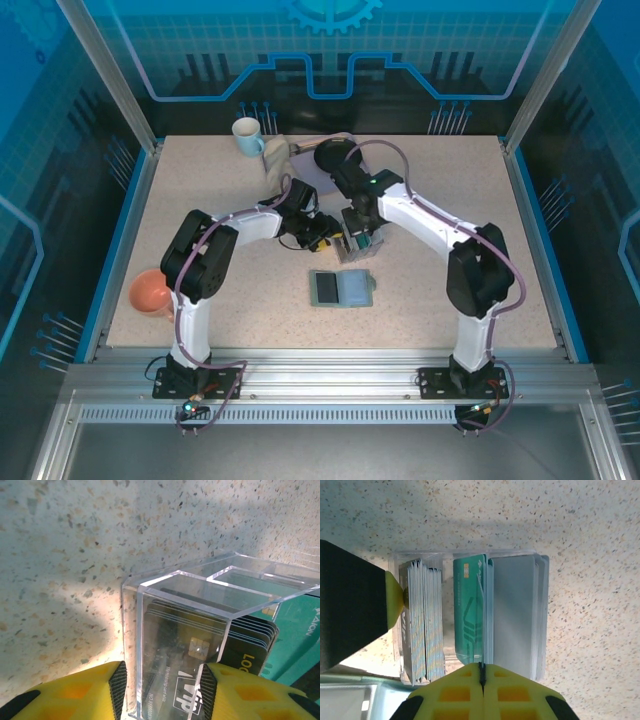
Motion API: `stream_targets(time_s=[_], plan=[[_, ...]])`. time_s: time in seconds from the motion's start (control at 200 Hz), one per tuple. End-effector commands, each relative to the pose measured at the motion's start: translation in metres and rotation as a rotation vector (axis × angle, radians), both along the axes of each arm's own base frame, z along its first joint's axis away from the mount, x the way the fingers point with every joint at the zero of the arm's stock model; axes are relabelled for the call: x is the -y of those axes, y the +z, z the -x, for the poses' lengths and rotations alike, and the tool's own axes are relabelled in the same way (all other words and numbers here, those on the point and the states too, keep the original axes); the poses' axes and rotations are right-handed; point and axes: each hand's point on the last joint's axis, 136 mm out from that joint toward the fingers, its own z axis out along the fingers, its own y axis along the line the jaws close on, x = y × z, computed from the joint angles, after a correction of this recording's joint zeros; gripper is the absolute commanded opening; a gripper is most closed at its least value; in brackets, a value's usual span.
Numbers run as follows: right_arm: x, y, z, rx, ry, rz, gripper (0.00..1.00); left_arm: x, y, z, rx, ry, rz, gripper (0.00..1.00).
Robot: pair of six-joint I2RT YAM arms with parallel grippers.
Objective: Put the credit cards into the card holder
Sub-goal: Pick up the credit card from the storage box, then insert the credit card into the card slot.
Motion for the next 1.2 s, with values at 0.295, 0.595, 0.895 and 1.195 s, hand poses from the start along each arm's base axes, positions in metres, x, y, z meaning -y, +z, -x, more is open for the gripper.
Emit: stream_targets(time_s=[0.295,0.595,0.895,1.195], plan=[[-0.008,0.057,0.020,-0.008,-0.090,-0.581,0.00,-0.022,0.053,0.017,0.112,-0.003,-0.042,0.61],[-0.013,0.090,0.027,-0.034,-0.084,-0.909,0.00,-0.005,0.148,0.030,0.281,-0.066,0.348,0.70],[-0.029,0.109,0.026,-0.078,-0.045,-1.081,0.00,0.013,0.189,0.030,0.321,-0.177,0.525,0.66],[-0.030,0.094,0.024,-0.127,-0.054,-1.101,0.01,0.014,0.200,0.034,0.349,-0.200,0.555,0.29]])
